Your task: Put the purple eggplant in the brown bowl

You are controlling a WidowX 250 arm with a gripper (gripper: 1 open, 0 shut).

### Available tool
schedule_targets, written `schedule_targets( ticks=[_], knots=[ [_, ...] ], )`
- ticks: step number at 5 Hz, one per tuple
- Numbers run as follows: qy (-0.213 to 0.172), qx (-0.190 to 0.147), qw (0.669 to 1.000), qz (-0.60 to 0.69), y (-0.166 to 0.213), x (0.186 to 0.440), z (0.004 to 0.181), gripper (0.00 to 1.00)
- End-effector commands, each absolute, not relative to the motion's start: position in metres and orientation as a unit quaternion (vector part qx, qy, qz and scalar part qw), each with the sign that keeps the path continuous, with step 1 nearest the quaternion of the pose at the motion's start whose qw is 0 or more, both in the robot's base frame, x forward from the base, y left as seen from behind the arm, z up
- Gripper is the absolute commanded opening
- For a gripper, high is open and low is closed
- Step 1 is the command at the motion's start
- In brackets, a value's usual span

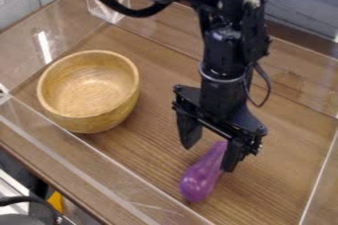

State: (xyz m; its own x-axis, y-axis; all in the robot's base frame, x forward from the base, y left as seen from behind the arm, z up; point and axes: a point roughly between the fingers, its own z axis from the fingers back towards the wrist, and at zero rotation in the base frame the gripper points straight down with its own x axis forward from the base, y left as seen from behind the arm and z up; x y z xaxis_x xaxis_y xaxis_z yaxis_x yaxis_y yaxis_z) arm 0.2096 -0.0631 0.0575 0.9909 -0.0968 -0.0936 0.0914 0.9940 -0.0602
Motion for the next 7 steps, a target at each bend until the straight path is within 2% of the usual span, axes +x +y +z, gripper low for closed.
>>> schedule_targets(
  ticks=[1,2,4,6,7],
  knots=[
    [0.022,-0.027,0.998,-0.053,-0.068,0.218,0.068,1.00],
    [0.013,-0.026,0.998,-0.057,-0.075,0.222,0.073,1.00],
    [-0.001,-0.020,0.994,-0.105,-0.086,0.207,0.051,1.00],
    [-0.043,-0.025,0.995,-0.087,-0.084,0.205,0.044,1.00],
    [-0.052,-0.027,0.996,-0.073,-0.081,0.214,0.035,0.00]
  ],
)
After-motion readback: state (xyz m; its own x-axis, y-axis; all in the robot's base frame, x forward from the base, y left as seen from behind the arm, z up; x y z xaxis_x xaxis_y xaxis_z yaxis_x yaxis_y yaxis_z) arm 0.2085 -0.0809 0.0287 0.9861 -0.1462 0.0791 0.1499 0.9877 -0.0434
